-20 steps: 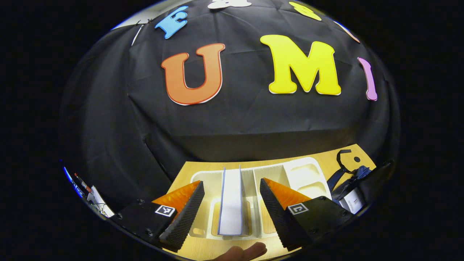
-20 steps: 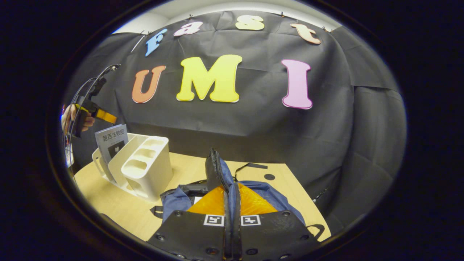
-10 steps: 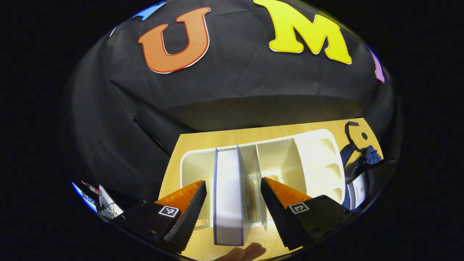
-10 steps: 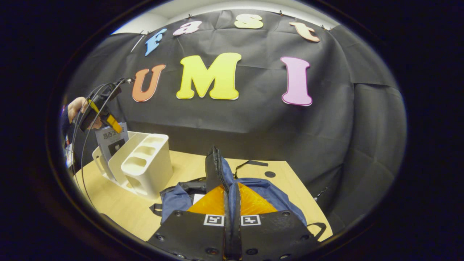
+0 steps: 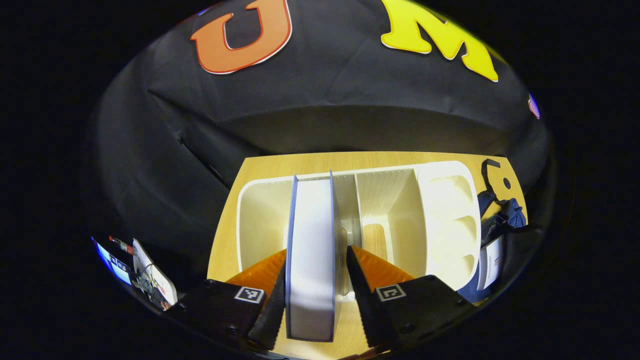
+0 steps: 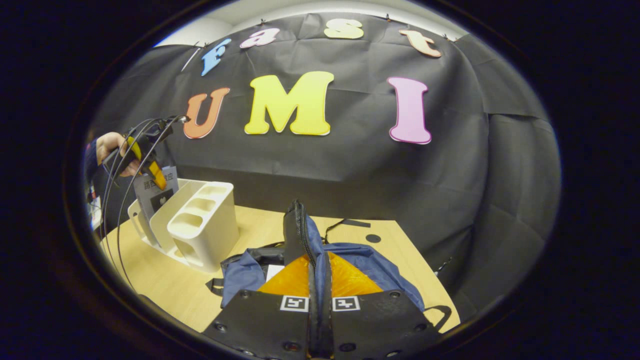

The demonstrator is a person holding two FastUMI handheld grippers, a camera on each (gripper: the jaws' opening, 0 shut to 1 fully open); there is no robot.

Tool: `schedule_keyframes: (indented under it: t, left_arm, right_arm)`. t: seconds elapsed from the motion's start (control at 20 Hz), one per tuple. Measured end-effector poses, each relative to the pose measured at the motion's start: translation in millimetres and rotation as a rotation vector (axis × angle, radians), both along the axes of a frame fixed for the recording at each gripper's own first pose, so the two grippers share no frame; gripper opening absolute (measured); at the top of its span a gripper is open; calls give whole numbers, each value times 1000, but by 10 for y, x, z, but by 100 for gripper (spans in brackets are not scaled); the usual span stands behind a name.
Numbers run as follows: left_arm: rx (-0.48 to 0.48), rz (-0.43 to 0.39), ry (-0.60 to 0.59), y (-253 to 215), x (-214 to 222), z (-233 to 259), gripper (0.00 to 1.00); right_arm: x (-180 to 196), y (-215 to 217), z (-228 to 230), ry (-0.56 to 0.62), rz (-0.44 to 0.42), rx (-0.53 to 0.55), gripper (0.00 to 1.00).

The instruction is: Open the schoolbag, grab two books from the bookshelf and put them into the schoolbag.

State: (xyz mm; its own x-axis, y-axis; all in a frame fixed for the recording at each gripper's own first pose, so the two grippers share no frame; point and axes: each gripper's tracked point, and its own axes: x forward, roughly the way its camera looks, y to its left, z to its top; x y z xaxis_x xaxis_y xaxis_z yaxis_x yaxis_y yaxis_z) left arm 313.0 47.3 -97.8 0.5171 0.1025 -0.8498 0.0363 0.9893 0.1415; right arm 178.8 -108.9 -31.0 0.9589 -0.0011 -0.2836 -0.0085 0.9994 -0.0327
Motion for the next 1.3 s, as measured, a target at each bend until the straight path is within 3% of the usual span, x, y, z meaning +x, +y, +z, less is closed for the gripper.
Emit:
schedule_keyframes:
  t: [0.1, 0.2, 0.55, 0.9, 1.1, 1.3]
  left_arm:
    - [-20, 8, 10, -47, -39, -18, 49]
    - [-29, 26, 19, -64, -96, -16, 46]
    - [-121, 13, 25, -150, -525, 205, 43]
    - [-164, 16, -60, -45, -1195, 518, 43]
    - [-253, 19, -95, -58, -1638, 575, 43]
    - [-380, 74, -81, -11, -2087, 474, 43]
  right_arm:
    - [-15, 0, -7, 0, 3, -1, 3]
    - [-34, -12, -15, 3, 1, -3, 3]
    - [-73, -13, -65, 7, -4, -20, 3]
    - [-48, 56, -89, 13, -9, -52, 3]
    - [-83, 72, -78, 10, -22, -56, 3]
    - [-126, 88, -94, 18, -40, -61, 3]
